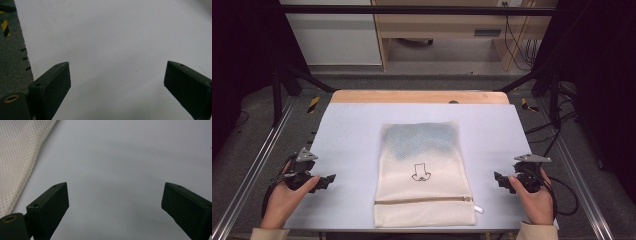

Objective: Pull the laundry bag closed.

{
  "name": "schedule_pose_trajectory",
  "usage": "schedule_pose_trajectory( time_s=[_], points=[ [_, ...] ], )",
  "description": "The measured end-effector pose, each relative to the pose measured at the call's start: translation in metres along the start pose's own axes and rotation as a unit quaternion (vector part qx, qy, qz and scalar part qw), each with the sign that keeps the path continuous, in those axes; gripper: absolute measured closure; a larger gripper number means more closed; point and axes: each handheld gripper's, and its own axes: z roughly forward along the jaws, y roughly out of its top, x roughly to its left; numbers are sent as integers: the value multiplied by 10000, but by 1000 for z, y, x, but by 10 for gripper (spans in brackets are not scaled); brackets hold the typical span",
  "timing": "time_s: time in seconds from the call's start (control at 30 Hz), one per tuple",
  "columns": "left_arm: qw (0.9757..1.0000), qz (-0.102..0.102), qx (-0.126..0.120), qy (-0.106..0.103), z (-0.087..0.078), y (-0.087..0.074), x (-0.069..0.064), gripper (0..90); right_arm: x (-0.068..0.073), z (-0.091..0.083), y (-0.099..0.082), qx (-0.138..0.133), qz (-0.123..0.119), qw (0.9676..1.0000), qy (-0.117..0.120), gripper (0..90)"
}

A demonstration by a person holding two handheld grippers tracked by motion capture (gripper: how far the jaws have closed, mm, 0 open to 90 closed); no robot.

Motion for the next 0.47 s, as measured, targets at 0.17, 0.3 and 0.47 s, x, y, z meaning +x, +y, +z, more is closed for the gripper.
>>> schedule_pose_trajectory(
  time_s=[0.17,0.3,0.47],
  points=[
    [9999,46,-114,-5,1,-8,-3,68,5,4,-7,74,-102,9999,81,81],
    [10000,24,-55,-3,6,-17,-5,69,8,7,-15,179,-119,9997,129,82],
    [9999,-2,-155,-14,9,-17,-9,68,9,5,-17,122,-164,9997,117,84]
  ],
)
